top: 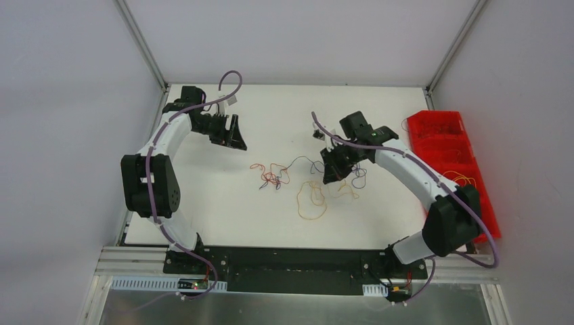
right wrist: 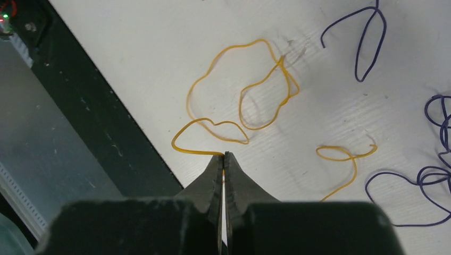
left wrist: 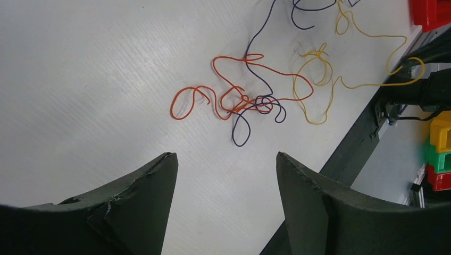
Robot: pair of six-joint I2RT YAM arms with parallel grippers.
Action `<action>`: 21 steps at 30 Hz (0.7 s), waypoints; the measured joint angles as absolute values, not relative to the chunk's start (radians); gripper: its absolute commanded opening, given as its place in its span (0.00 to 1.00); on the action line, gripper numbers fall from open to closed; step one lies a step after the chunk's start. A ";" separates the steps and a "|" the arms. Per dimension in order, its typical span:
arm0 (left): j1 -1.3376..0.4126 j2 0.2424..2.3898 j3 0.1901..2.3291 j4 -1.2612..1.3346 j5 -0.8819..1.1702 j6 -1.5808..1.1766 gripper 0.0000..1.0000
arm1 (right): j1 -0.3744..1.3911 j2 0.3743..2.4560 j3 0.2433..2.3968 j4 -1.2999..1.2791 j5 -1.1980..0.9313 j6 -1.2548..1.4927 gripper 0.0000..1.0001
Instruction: Untangle the cables
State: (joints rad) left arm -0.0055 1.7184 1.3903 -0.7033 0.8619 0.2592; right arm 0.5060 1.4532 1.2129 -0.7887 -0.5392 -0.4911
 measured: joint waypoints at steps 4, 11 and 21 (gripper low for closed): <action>-0.006 1.718 1.369 -0.699 0.861 0.265 0.70 | 0.511 1.556 1.206 -0.726 -0.500 -0.490 0.00; -0.006 1.711 1.344 -0.699 0.855 0.273 0.70 | 0.540 1.714 1.208 -0.617 -0.455 -0.493 0.03; -0.006 1.678 1.320 -0.696 0.854 0.274 0.70 | 0.559 1.806 1.224 -0.559 -0.417 -0.516 0.34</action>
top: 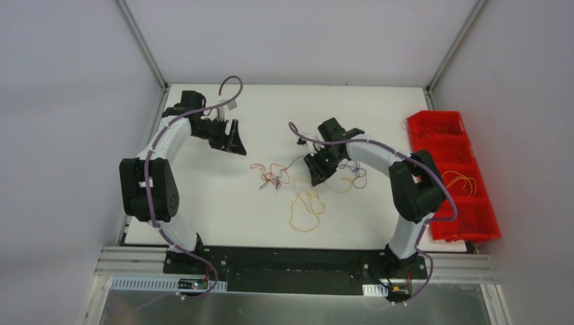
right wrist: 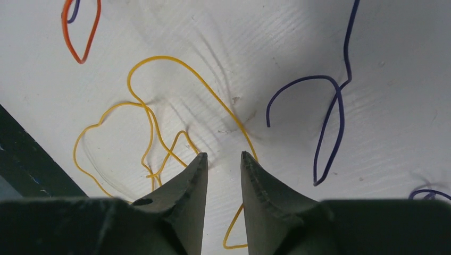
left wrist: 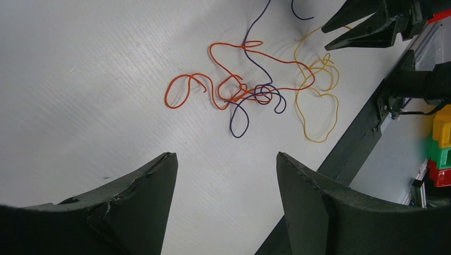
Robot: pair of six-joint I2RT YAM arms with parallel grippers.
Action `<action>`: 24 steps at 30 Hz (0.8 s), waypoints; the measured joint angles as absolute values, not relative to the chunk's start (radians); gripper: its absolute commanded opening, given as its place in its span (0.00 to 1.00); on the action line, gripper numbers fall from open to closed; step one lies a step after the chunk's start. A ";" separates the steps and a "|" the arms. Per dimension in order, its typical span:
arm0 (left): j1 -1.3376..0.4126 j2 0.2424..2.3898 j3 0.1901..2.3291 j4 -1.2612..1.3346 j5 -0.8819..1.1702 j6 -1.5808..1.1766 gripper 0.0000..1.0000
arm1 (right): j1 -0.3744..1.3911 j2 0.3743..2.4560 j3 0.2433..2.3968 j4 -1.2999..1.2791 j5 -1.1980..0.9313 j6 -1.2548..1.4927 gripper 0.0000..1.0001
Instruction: Untangle the cables
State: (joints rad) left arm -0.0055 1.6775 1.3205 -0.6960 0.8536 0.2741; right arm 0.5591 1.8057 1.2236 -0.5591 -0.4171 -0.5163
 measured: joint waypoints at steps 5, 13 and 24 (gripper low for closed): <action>-0.006 1.677 1.320 -0.696 0.850 0.275 0.70 | 0.562 1.819 1.242 -0.575 -0.465 -0.530 0.53; -0.006 1.666 1.309 -0.697 0.846 0.278 0.70 | 0.584 1.819 1.247 -0.582 -0.466 -0.534 0.61; -0.006 1.643 1.291 -0.699 0.835 0.281 0.70 | 0.609 1.804 1.214 -0.571 -0.297 -0.503 0.74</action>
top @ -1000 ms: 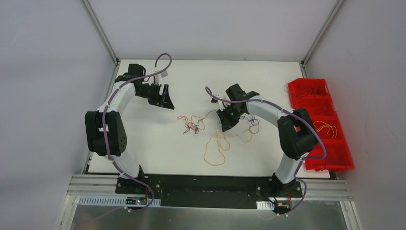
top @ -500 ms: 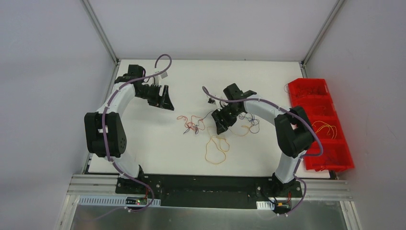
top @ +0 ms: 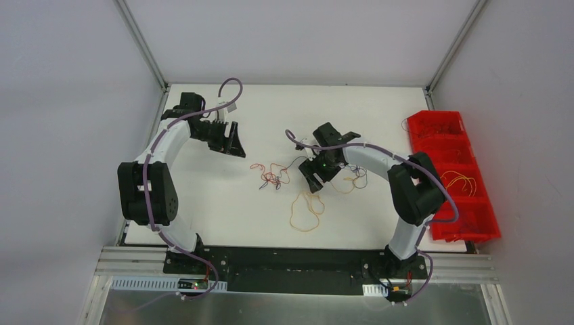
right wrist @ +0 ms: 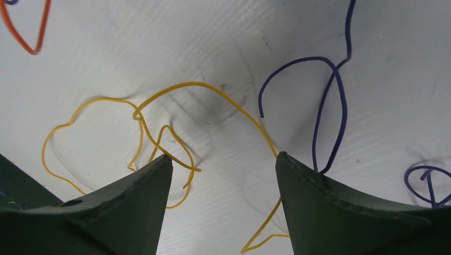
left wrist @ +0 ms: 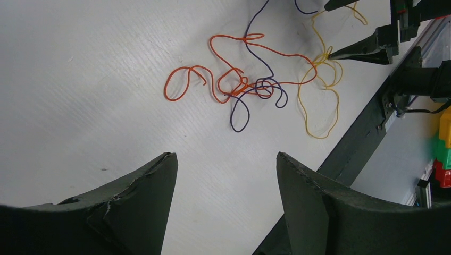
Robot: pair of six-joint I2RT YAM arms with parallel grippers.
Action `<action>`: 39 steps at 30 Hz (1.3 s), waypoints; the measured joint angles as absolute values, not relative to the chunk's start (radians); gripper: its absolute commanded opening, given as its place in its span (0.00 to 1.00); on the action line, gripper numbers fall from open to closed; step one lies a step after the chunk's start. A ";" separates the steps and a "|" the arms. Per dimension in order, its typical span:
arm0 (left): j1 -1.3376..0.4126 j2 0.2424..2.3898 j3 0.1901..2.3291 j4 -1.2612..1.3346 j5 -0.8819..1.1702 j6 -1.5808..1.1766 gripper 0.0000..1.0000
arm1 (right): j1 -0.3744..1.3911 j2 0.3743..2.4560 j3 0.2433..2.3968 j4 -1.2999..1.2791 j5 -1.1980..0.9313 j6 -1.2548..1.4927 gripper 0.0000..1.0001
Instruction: Untangle the cables
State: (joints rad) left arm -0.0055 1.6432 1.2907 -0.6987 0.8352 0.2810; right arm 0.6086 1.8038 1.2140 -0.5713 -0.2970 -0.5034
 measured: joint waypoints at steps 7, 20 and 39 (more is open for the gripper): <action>-0.006 1.643 1.286 -0.700 0.833 0.284 0.70 | 0.627 1.776 1.194 -0.573 -0.185 -0.461 0.79; -0.006 1.639 1.276 -0.720 0.830 0.308 0.70 | 0.631 1.588 1.184 -0.623 -0.139 -0.392 0.82; -0.006 1.639 1.276 -0.725 0.830 0.311 0.70 | 0.653 1.745 1.165 -0.567 -0.161 -0.393 0.54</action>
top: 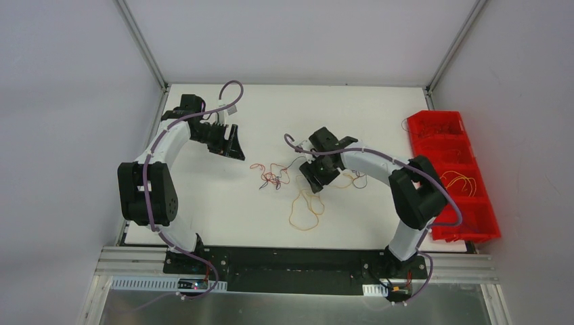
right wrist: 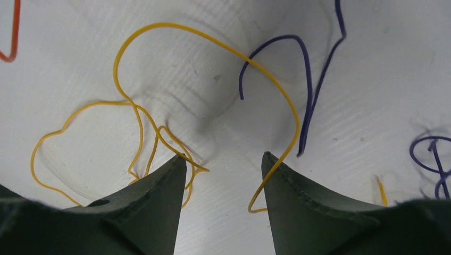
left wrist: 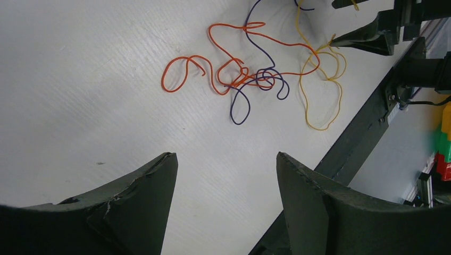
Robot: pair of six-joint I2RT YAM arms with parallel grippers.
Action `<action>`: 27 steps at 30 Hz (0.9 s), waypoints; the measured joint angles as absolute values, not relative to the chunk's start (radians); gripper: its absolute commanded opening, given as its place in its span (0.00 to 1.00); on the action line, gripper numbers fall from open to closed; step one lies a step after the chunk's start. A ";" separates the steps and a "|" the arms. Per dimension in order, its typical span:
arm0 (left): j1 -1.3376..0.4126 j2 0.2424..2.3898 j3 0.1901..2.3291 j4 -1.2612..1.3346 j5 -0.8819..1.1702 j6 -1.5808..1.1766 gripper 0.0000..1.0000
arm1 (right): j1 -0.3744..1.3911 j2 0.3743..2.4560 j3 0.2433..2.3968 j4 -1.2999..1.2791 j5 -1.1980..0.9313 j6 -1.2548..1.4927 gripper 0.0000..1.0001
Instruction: Untangle the cables
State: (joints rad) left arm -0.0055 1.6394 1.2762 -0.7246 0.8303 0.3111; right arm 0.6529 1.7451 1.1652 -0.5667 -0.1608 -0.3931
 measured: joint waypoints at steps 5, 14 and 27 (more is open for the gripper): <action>-0.006 1.639 1.276 -0.734 0.830 0.311 0.70 | 0.698 1.805 1.172 -0.527 -0.132 -0.406 0.45; -0.006 1.639 1.276 -0.746 0.830 0.315 0.70 | 0.784 1.804 1.161 -0.501 -0.107 -0.441 0.00; -0.013 1.602 1.407 -0.756 0.916 0.280 0.70 | 0.690 1.310 1.140 -0.554 -0.236 -0.533 0.00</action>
